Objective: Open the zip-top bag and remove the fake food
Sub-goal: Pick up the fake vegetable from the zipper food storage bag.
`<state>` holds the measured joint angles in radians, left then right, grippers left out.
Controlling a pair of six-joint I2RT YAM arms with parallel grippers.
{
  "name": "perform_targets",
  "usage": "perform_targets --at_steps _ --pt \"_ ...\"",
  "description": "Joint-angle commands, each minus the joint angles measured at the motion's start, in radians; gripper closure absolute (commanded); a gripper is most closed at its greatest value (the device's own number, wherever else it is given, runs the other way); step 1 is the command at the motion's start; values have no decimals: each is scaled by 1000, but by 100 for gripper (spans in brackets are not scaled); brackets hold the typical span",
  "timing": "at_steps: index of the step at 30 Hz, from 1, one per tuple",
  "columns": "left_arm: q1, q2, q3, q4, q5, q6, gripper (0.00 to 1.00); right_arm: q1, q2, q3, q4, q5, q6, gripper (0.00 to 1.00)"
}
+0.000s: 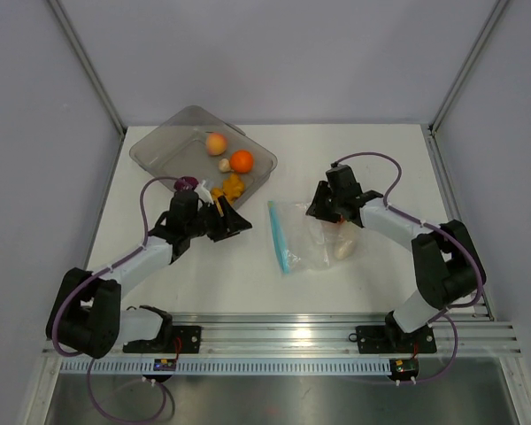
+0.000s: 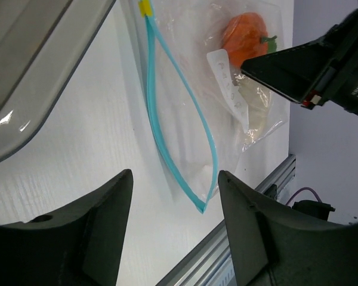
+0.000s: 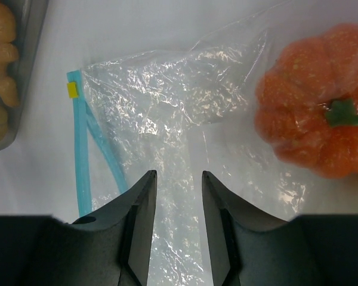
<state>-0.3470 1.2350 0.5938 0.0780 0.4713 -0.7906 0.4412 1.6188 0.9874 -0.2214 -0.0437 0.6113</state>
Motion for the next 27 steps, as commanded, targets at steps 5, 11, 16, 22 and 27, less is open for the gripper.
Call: perform_targets --at_steps 5,11,16,22,27 --pt "-50 50 3 91 -6 10 44 -4 -74 -15 33 16 15 56" --pt "-109 129 27 103 -23 11 47 -2 -89 -21 30 30 15 56" --pt "-158 179 32 131 -55 -2 50 -4 -115 -32 27 38 18 56" --pt "-210 270 72 141 -57 -4 52 -4 -152 -44 17 80 13 55" --pt "-225 337 106 149 -46 -4 52 -4 -165 -43 -2 94 7 54"
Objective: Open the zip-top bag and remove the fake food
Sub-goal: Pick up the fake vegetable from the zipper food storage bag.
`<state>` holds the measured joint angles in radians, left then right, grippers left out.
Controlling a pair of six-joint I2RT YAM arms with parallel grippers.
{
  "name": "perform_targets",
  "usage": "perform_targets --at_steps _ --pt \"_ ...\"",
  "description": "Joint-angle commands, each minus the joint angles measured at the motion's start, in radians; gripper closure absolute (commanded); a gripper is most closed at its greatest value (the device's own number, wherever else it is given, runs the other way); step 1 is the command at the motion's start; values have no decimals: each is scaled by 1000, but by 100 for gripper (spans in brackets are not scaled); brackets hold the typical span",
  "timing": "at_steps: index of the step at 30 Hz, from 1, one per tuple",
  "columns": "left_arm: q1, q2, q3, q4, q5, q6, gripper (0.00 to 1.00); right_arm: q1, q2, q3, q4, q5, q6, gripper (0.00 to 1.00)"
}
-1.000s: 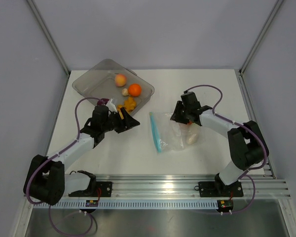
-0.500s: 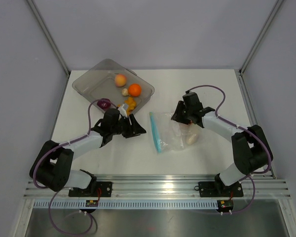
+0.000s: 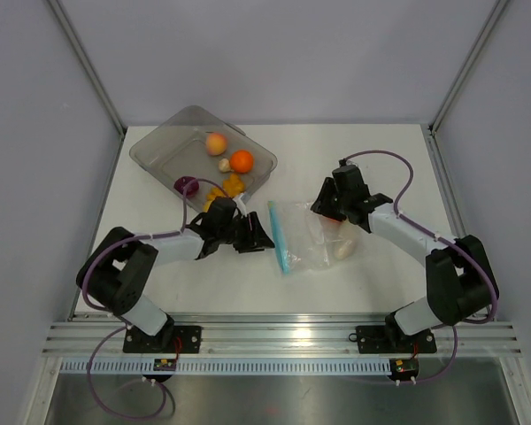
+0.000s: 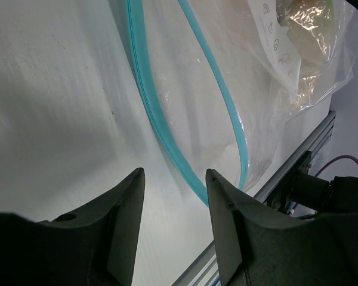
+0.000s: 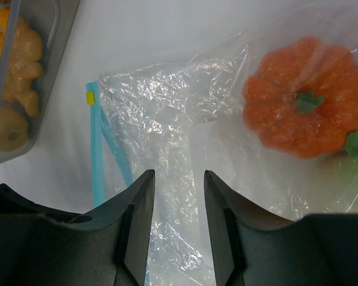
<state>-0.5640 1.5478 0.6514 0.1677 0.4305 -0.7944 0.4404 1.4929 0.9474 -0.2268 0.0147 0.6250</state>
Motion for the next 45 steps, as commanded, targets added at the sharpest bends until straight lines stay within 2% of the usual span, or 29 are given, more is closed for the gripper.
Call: perform_targets --at_steps 1,13,18,22,36,37,39,45 --pt "-13 44 59 59 -3 -2 52 -5 -45 -4 3 39 -7 54" --pt "-34 136 120 62 14 -6 54 -3 -74 -18 -2 82 -5 53" --pt "-36 179 140 115 53 -28 55 -9 -88 -7 -48 178 -2 54" --pt "-36 193 159 130 71 -37 56 -22 -120 -44 -22 223 7 55" --pt "-39 256 200 174 89 -17 51 -84 -88 -36 -39 309 16 56" --pt "-39 259 200 176 91 -16 50 -86 -82 -33 -45 311 16 54" --pt "-39 252 195 176 91 -9 49 -89 -69 -21 -62 343 27 26" --pt "-39 239 189 165 70 4 48 -92 -50 -10 -57 393 16 24"
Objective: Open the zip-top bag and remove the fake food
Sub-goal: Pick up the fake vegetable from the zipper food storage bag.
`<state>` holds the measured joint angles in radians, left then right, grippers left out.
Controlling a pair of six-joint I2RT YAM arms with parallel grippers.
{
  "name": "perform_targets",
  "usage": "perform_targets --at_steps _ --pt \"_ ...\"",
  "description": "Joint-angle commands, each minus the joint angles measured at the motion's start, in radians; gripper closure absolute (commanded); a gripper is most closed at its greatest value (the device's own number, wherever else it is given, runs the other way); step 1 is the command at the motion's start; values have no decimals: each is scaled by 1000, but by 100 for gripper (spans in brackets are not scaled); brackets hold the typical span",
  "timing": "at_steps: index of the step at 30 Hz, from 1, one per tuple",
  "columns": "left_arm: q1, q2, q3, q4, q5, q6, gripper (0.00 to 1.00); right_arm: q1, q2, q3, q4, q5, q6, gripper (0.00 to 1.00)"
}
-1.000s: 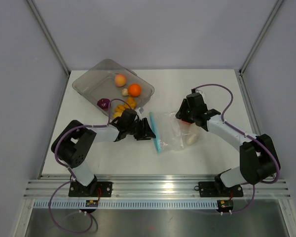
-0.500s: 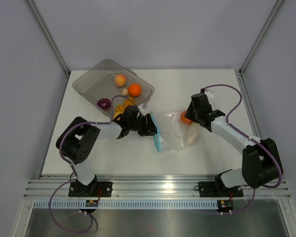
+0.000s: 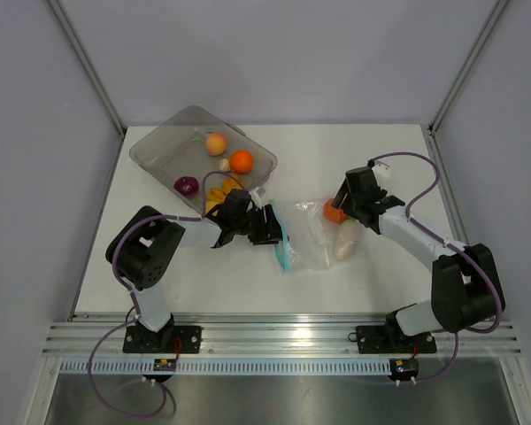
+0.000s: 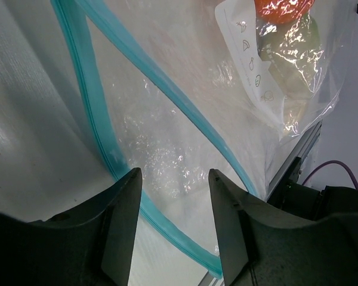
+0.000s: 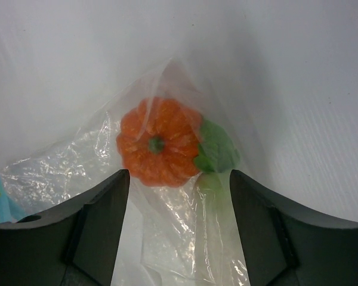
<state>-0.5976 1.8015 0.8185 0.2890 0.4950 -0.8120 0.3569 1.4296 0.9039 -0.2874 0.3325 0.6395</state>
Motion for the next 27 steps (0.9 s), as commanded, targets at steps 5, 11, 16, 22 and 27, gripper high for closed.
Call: perform_targets --at_steps 5,11,16,22,27 --pt "-7 -7 24 50 11 19 48 -19 61 56 2 86 8 26" --pt "-7 -14 21 50 11 22 48 -35 98 61 7 94 31 51" --pt "-7 -21 16 50 13 20 49 -39 100 50 14 79 38 79" --pt "-7 -18 19 53 13 25 49 -39 46 29 31 54 43 100" --pt "-7 1 22 78 28 14 48 -38 -53 -28 88 -41 52 100"
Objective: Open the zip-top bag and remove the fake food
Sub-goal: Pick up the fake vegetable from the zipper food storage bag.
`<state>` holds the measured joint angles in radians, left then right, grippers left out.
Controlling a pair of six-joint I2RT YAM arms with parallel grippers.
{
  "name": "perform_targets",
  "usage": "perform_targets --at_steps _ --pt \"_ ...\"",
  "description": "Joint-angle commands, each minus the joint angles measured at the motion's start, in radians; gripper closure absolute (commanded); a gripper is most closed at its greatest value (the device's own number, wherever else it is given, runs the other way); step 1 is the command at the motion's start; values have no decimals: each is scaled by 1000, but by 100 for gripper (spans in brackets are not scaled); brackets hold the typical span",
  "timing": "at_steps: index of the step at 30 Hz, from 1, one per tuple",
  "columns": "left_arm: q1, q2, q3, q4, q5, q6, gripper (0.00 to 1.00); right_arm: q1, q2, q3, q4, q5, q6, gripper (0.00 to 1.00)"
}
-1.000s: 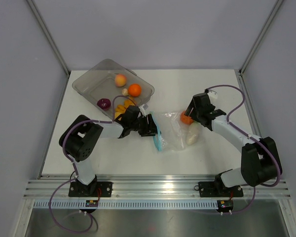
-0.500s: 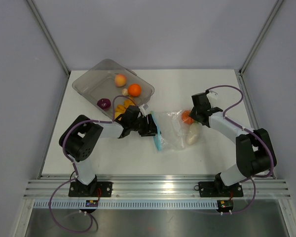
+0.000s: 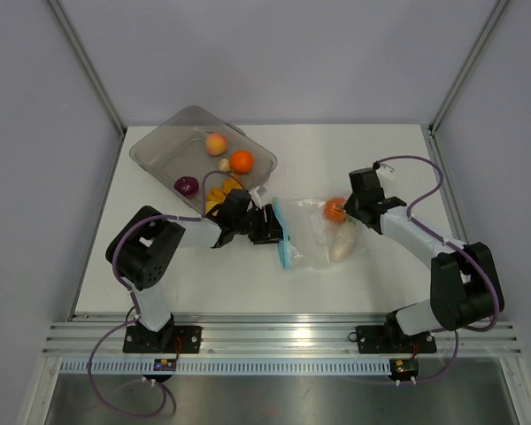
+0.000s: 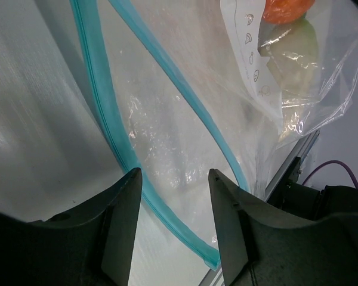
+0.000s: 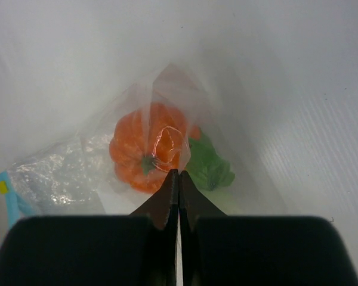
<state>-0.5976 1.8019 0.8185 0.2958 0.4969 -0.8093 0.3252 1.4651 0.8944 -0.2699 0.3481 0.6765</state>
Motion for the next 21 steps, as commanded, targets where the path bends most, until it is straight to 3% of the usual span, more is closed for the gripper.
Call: perform_targets --at_steps 1,6,14,21 --pt "-7 5 22 77 29 9 49 -8 -104 -29 80 -70 18 100" --pt "-7 24 21 114 49 -7 48 -6 -213 -83 155 -216 9 100" --pt "-7 24 15 123 49 -7 48 -8 -344 -158 259 -267 12 100" --pt "-7 36 5 161 55 -21 45 -8 -266 -111 141 -210 29 100"
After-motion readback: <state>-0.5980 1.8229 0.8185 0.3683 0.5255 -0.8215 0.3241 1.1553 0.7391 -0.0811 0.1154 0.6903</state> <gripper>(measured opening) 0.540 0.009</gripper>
